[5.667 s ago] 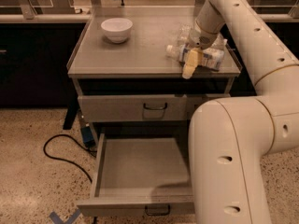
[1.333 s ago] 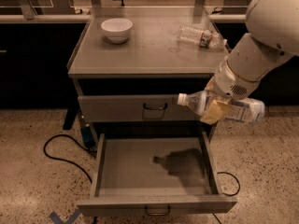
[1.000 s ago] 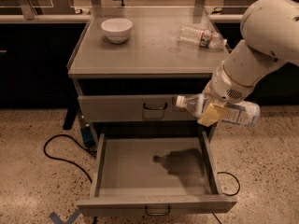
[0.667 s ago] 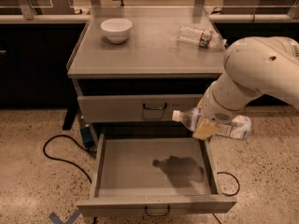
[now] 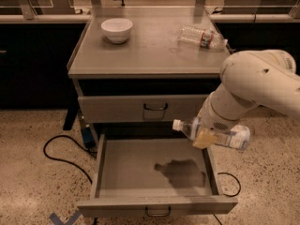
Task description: Place blue plastic bottle into middle drawer
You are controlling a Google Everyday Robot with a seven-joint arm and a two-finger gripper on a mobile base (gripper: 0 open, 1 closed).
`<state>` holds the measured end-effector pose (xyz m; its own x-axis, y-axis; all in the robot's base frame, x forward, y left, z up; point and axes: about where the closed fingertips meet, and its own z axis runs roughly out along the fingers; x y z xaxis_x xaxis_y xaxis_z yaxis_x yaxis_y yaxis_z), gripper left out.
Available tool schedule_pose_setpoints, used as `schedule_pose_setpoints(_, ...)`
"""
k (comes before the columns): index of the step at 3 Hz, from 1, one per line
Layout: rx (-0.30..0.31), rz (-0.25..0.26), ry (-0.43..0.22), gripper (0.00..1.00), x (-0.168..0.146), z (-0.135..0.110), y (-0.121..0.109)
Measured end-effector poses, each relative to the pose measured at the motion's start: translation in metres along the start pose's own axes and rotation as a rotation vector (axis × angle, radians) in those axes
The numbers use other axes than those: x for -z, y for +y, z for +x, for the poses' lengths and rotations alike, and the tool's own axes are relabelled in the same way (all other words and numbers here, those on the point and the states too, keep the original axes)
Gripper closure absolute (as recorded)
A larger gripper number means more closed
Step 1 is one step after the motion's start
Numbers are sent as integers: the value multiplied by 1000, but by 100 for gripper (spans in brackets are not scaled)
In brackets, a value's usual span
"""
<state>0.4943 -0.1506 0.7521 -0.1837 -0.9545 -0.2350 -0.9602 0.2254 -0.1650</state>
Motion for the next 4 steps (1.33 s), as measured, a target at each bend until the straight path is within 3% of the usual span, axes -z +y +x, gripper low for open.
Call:
schedule_pose_setpoints(2, -36, -204, 12, 100, -128, 7, 66)
schedule_pose_setpoints(3, -36, -204, 12, 100, -128, 7, 66)
schedule_pose_setpoints(4, -45, -167, 1, 100, -152, 5, 55)
